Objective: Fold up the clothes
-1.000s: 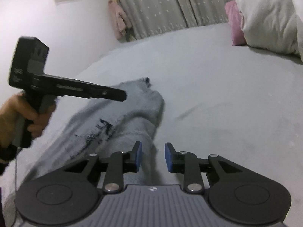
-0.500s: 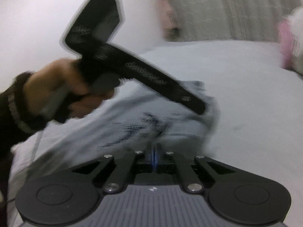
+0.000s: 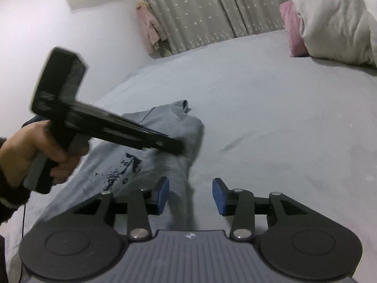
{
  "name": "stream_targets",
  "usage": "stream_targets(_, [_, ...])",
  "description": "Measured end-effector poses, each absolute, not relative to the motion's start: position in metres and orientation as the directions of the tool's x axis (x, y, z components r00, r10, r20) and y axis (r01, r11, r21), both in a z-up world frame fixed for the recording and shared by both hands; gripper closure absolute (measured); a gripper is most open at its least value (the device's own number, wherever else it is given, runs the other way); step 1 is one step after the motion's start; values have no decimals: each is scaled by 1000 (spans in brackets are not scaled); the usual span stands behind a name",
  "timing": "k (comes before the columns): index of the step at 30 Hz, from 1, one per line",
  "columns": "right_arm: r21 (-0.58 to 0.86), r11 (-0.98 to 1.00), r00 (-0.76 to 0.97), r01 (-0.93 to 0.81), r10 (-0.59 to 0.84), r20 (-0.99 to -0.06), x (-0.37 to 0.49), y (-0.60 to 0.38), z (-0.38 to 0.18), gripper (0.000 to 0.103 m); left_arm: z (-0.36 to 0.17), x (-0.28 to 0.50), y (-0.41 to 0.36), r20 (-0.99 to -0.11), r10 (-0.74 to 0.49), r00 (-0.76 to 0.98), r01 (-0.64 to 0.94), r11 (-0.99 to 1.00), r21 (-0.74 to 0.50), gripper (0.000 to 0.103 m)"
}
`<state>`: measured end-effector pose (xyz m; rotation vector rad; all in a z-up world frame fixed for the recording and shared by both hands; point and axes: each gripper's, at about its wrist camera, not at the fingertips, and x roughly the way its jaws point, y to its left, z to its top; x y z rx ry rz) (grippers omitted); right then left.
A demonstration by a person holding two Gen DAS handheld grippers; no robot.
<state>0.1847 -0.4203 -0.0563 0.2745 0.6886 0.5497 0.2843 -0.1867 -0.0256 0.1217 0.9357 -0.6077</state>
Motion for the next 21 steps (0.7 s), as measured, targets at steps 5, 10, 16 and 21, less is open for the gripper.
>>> stream_targets(5, [423,797,623,-431,601,-500,184,-412,-53,52,-19,257,-129,-781,-401,478,458,873,-168,94])
stream_targets(10, [425,757,571,-497,654,-496,189,-394,-55,49,-54,248,-94,-858,-318,404,394,907,-150,93])
stream_targets(16, [427,717,516,-551,695,-501,193,-380,-56,49,-30,258,-96,-845,-312,435,389,911,-136,79])
stream_targets(21, [422,702,503,-573,708,-496,188,-377,-56,49,-11,276,-117,-813,-360,457,416,895,-162,69])
